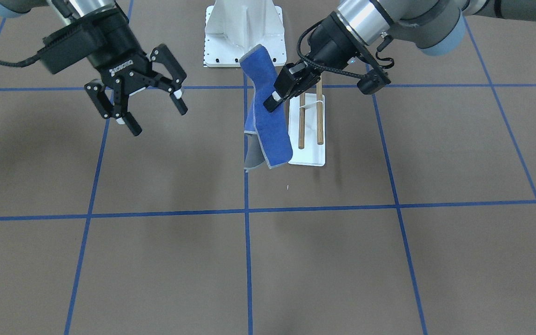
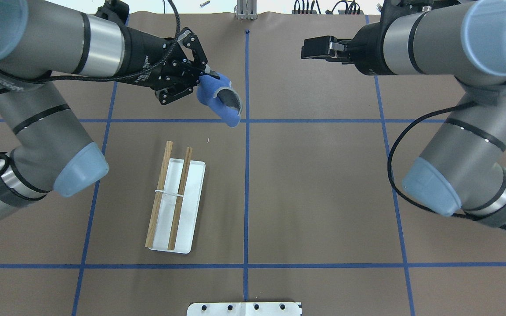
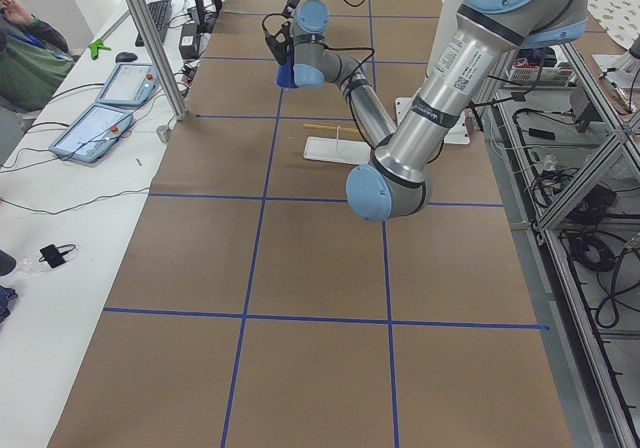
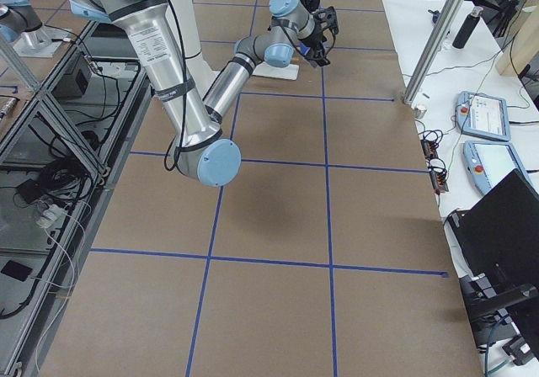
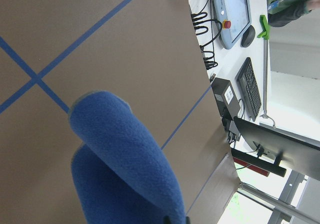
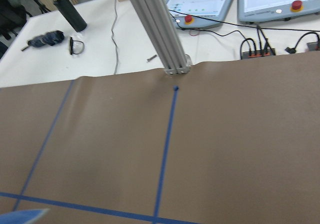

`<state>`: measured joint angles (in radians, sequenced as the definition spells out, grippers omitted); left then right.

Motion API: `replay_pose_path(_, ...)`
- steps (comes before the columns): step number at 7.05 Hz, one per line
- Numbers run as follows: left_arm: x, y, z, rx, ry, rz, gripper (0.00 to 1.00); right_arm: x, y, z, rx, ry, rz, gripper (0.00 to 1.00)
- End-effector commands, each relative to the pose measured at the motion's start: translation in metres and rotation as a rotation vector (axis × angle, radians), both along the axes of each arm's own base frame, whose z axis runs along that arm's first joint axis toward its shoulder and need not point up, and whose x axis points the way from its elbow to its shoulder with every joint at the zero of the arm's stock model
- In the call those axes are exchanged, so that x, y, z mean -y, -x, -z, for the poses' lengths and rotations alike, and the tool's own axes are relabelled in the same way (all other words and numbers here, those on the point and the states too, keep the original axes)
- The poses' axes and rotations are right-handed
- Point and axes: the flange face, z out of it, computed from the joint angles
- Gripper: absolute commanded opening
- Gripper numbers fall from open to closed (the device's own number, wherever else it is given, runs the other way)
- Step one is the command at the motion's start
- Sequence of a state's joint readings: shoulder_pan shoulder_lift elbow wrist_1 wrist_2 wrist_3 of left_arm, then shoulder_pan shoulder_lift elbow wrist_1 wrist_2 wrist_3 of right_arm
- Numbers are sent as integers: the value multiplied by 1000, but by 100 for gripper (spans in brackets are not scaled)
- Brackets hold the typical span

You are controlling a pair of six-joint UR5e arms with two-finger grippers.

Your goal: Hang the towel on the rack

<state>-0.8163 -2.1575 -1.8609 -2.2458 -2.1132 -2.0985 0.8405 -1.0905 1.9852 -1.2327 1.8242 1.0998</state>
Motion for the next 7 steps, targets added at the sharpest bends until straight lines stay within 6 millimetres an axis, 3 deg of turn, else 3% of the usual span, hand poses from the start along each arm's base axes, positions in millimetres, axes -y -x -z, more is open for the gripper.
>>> replay_pose_path(1,-11,21,0,84,-143,-56,0,63,-33,-61,-163,23,84,100)
replay_pose_path(3,-21,30,-27,175,-190,-70,0,106,-70,-122,-269,42,122,100)
replay_pose_path(4,-24,30,-31,234,-289,-91,0,120,-82,-146,-332,28,160,100)
replay_pose_path(5,-27,29,-35,293,-425,-120,0,126,-91,-163,-375,19,179,100)
replay_pose_path(7,-30,27,-56,389,-734,-177,0,135,-113,-176,-391,24,168,100)
